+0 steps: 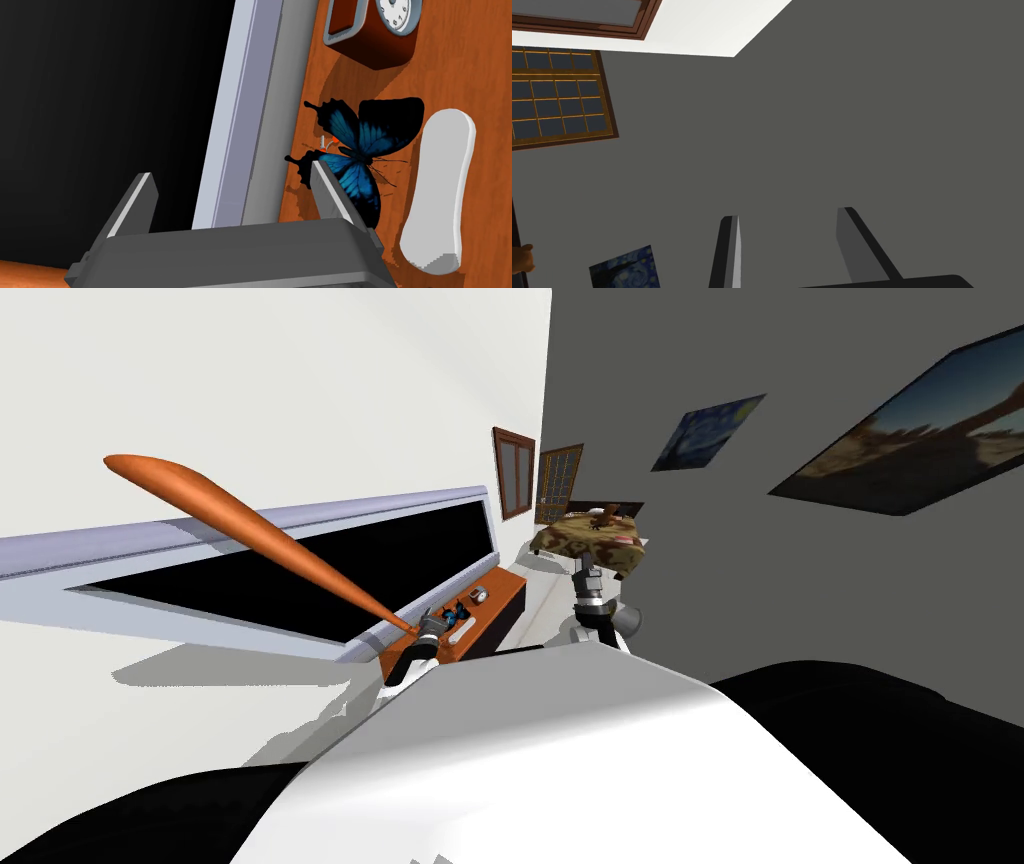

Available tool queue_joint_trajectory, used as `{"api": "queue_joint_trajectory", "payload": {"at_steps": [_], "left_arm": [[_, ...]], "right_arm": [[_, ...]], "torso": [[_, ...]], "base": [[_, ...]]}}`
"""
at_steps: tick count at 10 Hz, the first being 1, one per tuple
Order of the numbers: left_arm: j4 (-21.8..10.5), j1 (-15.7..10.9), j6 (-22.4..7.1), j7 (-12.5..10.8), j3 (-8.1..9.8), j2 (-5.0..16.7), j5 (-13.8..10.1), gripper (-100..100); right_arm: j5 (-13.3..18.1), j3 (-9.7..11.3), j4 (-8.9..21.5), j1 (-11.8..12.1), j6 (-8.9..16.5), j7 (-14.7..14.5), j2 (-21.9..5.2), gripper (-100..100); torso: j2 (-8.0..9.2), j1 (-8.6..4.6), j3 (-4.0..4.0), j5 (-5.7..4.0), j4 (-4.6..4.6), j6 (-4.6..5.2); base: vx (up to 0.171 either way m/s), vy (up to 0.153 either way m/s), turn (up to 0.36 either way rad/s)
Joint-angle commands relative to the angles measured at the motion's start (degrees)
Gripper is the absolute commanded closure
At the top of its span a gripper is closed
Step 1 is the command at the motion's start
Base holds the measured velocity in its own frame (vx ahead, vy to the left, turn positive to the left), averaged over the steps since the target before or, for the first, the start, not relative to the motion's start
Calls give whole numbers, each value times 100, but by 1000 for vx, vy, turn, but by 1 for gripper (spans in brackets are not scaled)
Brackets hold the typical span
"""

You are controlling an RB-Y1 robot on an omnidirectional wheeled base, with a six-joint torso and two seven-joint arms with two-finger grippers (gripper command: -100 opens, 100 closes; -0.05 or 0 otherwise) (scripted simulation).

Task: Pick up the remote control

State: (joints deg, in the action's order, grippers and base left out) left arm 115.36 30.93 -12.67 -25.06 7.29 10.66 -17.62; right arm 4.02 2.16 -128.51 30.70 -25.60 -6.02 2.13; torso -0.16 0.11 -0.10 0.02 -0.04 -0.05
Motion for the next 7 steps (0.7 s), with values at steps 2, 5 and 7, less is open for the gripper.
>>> {"api": "queue_joint_trajectory", "payload": {"at_steps": [2,5,7], "left_arm": [[-163,65,-338,-163,89,4,-101,-100],[-552,79,-781,-448,260,57,-292,-100],[-552,79,-873,-448,260,57,-292,-100]], "right_arm": [[0,0,0,-1,0,0,0,0],[0,0,0,0,0,0,0,0],[0,0,0,0,0,0,0,0]], "torso": [[1,-2,0,0,0,2],[2,-7,1,-2,0,-1],[3,-5,2,-2,1,-1]], "base": [[20,33,-222],[15,25,-265],[5,20,-95]]}}
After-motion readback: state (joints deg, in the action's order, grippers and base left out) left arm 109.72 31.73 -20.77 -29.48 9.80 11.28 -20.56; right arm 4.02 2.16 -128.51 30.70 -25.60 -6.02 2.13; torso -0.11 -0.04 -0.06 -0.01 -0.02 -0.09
